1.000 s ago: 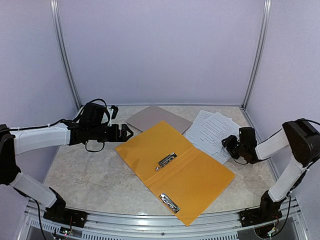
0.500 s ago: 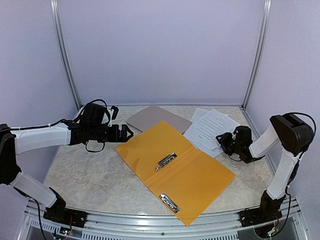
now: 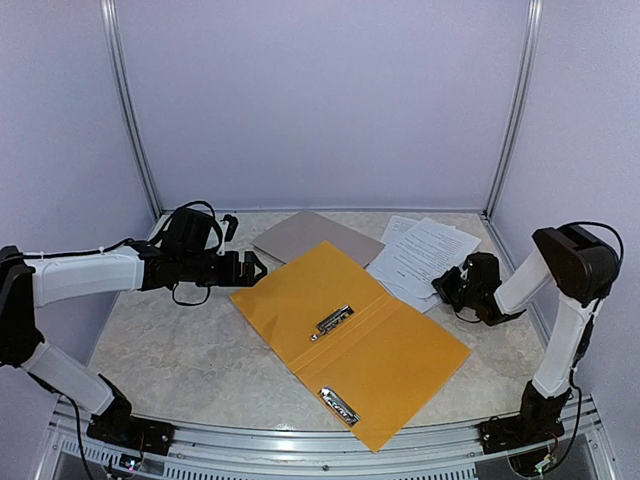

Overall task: Put the files into the folder
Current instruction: Pick up the file from the corner of the board, then place the file in the folder.

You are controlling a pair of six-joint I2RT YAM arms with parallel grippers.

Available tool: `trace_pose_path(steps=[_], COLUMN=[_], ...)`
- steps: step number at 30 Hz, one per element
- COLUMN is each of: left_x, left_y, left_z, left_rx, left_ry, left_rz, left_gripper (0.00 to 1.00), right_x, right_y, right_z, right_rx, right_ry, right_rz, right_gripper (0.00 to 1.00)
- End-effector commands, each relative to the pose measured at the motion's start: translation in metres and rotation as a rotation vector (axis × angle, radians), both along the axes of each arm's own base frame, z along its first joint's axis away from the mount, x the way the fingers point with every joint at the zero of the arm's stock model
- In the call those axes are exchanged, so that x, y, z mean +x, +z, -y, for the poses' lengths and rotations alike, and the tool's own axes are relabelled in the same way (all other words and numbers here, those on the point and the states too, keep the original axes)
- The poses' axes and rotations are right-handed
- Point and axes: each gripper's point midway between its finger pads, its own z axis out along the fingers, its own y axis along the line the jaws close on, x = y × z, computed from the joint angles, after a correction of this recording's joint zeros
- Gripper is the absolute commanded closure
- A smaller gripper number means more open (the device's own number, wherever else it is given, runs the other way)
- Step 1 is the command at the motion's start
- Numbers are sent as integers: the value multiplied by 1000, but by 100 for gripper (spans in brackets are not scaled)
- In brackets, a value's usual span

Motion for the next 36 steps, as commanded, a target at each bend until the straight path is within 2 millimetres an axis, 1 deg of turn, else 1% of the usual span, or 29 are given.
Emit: trace_pose_path(steps=[1, 5, 8, 10, 13, 16, 18, 20, 24, 28, 30, 32, 34, 36], left_x=[2, 7, 13, 17, 22, 26, 32, 37, 45, 51, 52, 52, 51, 49], left_y=[-2, 0, 4, 7, 9, 14, 16, 14, 13, 14, 17, 20, 28, 33], left_z=[2, -1, -5, -7, -1, 10, 11, 10, 2, -16, -28, -41, -52, -62], left_rx=[13, 27, 40, 35, -29, -139, -195, -230, -256, -244, -241, -229, -212, -192], left_ry=[3, 32, 68, 87, 80, 45, 47, 57, 85, 145, 186, 232, 270, 302], left_rz=[-6, -5, 2, 0, -37, -84, -114, -145, -163, -160, -145, -127, -89, -55], left_gripper=[1, 1, 1, 1, 1, 1, 1, 1, 1, 1, 1, 1, 1, 1], right_x=[5, 3, -2, -7, -19, -29, -36, -42, -56, -80, -95, -111, -131, -142], right_y=[20, 56, 88, 124, 161, 195, 212, 231, 261, 285, 291, 293, 284, 270], right_z=[10, 15, 15, 14, 8, -10, -30, -55, -118, -189, -220, -245, -265, -272], right_rx=[-88, -180, -253, -304, -334, -303, -268, -229, -184, -138, -126, -108, -94, -83], right_ry=[-8, 9, 37, 51, 98, 182, 258, 345, 547, 783, 891, 985, 1074, 1108], right_rz=[37, 87, 122, 180, 237, 315, 360, 416, 518, 618, 646, 659, 648, 612], right_gripper=[100, 100, 100, 100, 100, 100, 100, 100, 100, 100, 100, 100, 100, 100])
